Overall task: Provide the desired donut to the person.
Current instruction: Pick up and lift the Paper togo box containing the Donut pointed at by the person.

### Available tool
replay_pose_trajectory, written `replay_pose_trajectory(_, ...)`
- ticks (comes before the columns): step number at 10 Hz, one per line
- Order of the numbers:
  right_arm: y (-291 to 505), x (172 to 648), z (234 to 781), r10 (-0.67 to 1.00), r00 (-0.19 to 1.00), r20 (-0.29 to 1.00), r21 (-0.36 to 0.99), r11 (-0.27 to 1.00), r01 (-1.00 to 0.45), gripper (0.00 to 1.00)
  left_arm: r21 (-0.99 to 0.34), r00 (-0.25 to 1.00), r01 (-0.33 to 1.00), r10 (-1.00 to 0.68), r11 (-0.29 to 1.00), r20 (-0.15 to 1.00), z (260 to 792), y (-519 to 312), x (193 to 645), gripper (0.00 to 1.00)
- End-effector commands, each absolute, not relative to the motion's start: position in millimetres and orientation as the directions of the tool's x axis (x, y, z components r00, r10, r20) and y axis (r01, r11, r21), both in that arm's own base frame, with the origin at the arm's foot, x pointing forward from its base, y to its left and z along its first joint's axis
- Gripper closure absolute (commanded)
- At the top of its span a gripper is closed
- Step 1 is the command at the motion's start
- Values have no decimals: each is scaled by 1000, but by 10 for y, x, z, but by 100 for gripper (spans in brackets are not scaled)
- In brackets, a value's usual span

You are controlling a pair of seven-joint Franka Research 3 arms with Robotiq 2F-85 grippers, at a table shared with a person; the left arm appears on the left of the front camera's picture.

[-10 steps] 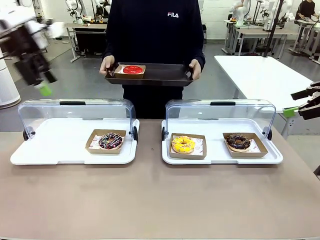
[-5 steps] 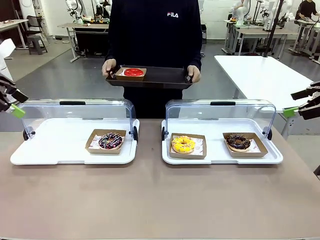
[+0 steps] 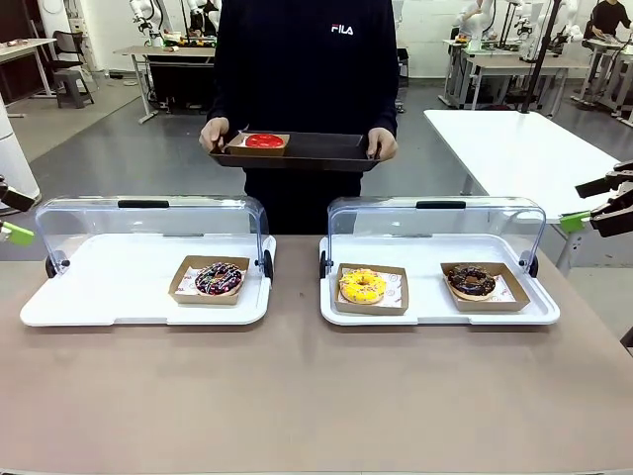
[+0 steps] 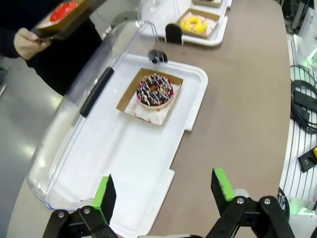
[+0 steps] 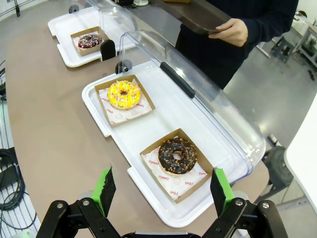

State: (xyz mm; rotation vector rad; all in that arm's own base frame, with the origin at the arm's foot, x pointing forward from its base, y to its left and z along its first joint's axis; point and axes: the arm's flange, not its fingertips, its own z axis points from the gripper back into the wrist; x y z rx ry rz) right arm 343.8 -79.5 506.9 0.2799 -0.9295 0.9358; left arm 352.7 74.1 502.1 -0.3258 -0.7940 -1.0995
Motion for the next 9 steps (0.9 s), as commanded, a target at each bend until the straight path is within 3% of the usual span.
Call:
replay_pose_trajectory(1,-793,3449,5042,555,242,796,-167,585,-794,0,169,141,891,-612,421,778,4964,745,3507,0)
replay_pose_trajectory(6,-793,3449,5042,555,242,796,-167,585,-794,0,218,50,898,-580,383,813,5011,841,3447,0)
replay_pose_trajectory(9,-793,3449,5042,555,242,796,-167,585,-794,0,191,83,897,-576,399,813,5035,845,3478,0)
